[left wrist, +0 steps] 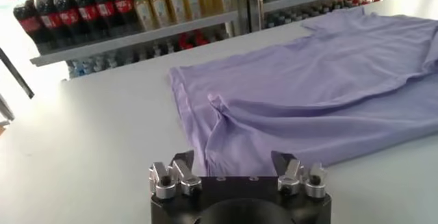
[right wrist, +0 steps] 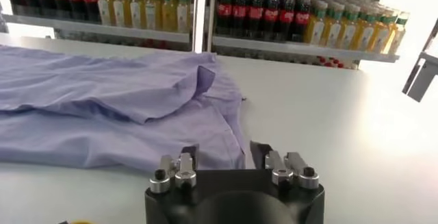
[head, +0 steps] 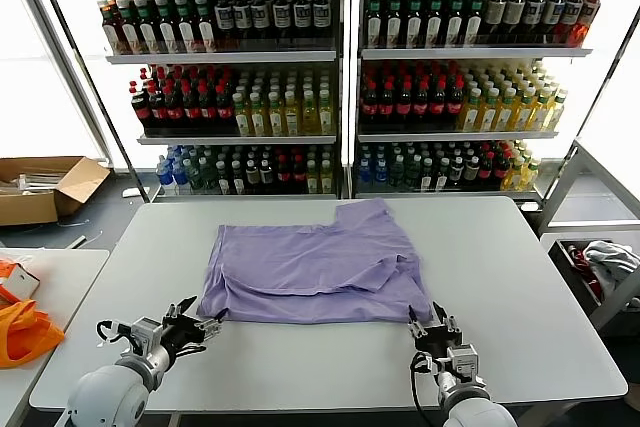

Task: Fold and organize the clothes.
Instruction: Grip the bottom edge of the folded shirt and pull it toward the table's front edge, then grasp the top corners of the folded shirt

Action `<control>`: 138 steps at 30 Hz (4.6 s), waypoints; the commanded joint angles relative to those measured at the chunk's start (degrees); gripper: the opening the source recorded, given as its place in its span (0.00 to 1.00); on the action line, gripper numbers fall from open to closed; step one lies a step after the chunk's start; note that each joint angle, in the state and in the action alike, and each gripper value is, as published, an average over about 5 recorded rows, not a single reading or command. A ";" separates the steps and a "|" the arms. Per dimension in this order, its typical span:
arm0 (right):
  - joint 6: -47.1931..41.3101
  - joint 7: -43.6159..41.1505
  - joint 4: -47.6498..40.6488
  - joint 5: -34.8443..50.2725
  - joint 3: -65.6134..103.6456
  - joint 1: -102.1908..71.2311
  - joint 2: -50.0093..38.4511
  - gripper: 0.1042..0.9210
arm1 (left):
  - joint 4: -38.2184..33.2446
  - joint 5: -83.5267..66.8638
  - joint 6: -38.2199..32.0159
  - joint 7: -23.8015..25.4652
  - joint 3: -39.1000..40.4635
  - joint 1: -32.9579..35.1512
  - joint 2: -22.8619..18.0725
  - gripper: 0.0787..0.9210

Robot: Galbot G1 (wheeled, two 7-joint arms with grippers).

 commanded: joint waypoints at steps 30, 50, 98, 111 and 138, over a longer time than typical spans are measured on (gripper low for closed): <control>1.60 -1.96 1.75 3.45 0.38 -3.47 -1.92 0.01 | -3.26 -7.88 -0.11 -1.53 -0.66 4.13 -0.13 0.01; -1.46 -0.83 -1.16 7.55 -0.91 1.35 -1.69 0.30 | -2.82 -7.56 -0.40 -0.44 -0.63 3.42 0.50 0.01; -0.79 -4.27 20.00 5.73 6.82 -28.86 -6.68 0.00 | -21.10 -5.44 1.62 -0.46 -15.67 30.77 -3.47 0.01; 2.54 -5.01 21.06 3.38 9.11 -25.55 -6.04 0.19 | -21.88 -3.38 2.12 -0.34 -18.33 29.89 -3.43 0.06; -7.40 -15.77 -22.96 20.83 -5.21 37.36 -10.26 0.88 | 7.35 -16.30 1.29 7.24 -3.95 -6.95 14.58 0.88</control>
